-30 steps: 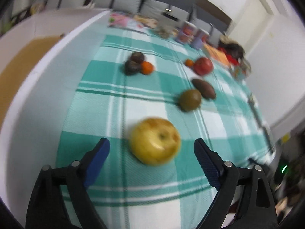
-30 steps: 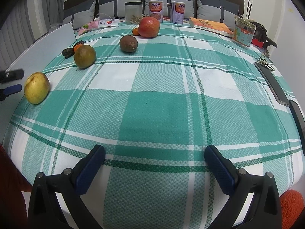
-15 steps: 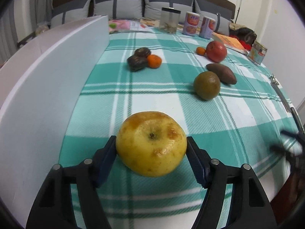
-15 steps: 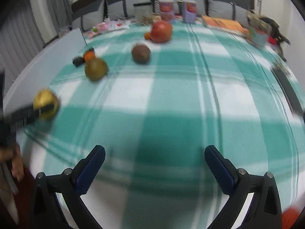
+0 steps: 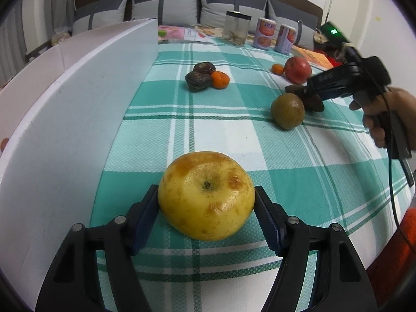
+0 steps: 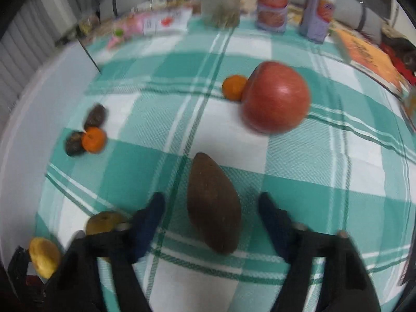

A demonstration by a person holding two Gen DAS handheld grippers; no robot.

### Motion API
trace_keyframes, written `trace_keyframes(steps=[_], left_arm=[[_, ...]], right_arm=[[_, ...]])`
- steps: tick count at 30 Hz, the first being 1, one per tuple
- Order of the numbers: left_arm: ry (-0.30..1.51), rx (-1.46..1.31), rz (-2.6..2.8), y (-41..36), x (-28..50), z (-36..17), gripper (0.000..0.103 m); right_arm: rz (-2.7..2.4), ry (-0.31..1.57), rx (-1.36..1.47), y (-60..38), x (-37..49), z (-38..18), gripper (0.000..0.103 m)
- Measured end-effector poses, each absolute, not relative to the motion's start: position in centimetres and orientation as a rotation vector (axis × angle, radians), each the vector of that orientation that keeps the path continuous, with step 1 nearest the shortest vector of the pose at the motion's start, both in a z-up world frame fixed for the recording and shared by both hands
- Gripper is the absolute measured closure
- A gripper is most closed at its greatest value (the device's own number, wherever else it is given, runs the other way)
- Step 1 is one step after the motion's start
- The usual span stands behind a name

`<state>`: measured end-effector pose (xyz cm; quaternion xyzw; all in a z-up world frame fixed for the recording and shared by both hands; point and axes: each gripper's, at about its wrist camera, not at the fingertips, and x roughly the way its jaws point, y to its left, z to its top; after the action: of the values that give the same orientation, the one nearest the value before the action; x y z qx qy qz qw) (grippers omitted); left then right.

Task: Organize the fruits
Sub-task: 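Grasp the yellow pear with the left tool while the right tool grasps the second sweet potato, then carry the pear and sweet potato into the white box and release them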

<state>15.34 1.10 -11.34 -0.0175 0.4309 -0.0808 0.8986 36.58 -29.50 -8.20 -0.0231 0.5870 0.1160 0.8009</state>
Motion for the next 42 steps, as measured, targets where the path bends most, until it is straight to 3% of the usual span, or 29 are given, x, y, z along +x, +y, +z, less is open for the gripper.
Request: trace_keyframes(steps=[7, 18, 24, 28, 34, 42], left_arm=[[0.925, -0.091, -0.223, 1.2, 15.4, -10.4, 0.031], [0.952, -0.277, -0.384, 2.2, 12.6, -3.9, 0.031], [0.832, -0.363, -0.271, 10.7, 12.2, 3.4, 0.031], [0.803, -0.358, -0.077, 18.0, 12.9, 4.7, 0.031], [0.951, -0.317, 0.179, 25.6, 15.2, -1.6, 0.031], [1.033, -0.296, 0.263, 27.2, 16.0, -5.8, 0.03]], right_arm=[[0.272, 1.333, -0.001, -31.9, 34.7, -7.0, 0.063], [0.402, 1.405, 0.439, -38.2, 26.2, -4.0, 0.063], [0.685, 1.269, 0.419, -26.0, 26.6, 3.9, 0.063], [0.866, 1.161, 0.286, -14.4, 25.9, 8.1, 0.062], [0.966, 1.141, 0.062, 0.7, 24.7, 6.4, 0.062], [0.879, 1.172, -0.206, 7.2, 23.4, 0.1, 0.062]])
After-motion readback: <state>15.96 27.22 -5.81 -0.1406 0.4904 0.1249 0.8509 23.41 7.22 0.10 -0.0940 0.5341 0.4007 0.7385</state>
